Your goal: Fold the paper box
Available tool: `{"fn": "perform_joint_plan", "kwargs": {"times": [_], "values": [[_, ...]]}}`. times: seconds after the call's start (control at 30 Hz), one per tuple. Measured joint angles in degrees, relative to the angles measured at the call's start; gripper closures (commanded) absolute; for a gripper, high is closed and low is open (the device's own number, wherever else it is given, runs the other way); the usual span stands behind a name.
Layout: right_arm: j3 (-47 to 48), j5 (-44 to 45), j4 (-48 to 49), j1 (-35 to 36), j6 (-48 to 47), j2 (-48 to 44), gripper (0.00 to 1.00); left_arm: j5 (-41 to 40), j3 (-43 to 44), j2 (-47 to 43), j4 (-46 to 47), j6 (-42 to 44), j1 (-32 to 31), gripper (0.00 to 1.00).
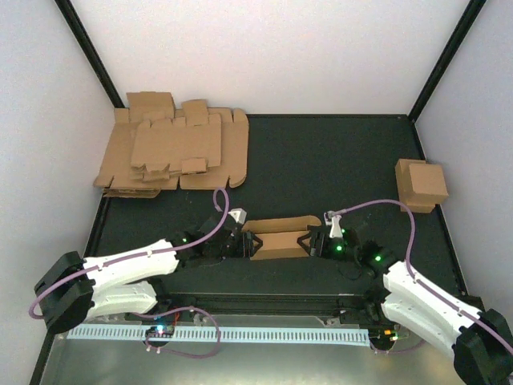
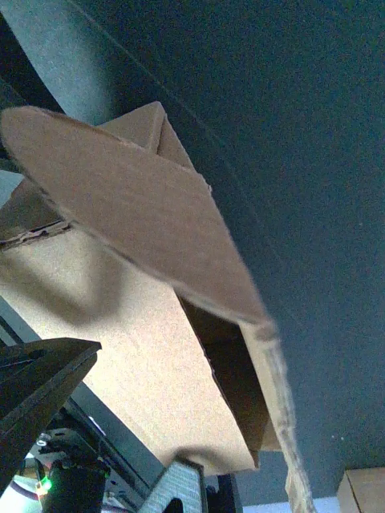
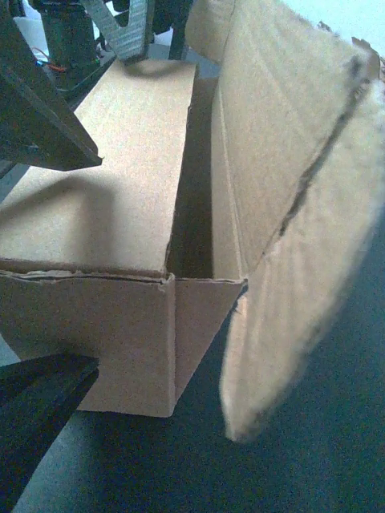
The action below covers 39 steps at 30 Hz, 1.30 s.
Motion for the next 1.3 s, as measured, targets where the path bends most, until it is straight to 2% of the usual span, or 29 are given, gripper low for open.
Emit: {"fn": "perform_joint_plan", "kwargs": {"times": [0.57,0.67,0.77,0.87,1.1,1.3], "values": [[0.42,3.28,5.7,-0.02,0.92,4.79,0.36,-0.04,-0.74,3.06,6.88,0.44,3.13,0.45],[0.63,3.89,5.68,0.0,0.83,4.87,0.3,-0.04,-0.74,3.06,6.91,0.98,3.32,0.42],[0.98,4.04,5.38,0.0,0.44,4.74,0.18,-0.13,-0.72,3.04,6.64,1.81,3.32,0.29],[1.46,4.61,4.94,0.0,0.15,3.76,0.15,-1.22,-0.7,2.47,4.55,2.16,3.32,0.22],[3.96,7.1,-0.42,0.0,-2.89,0.94,0.04,-4.2,-0.39,-3.63,-2.6,3.3,3.32,0.19],[8.83,11.08,-10.34,0.0,-9.16,-3.1,0.02,-6.45,2.78,-8.37,-10.01,7.65,3.32,0.21]]}}
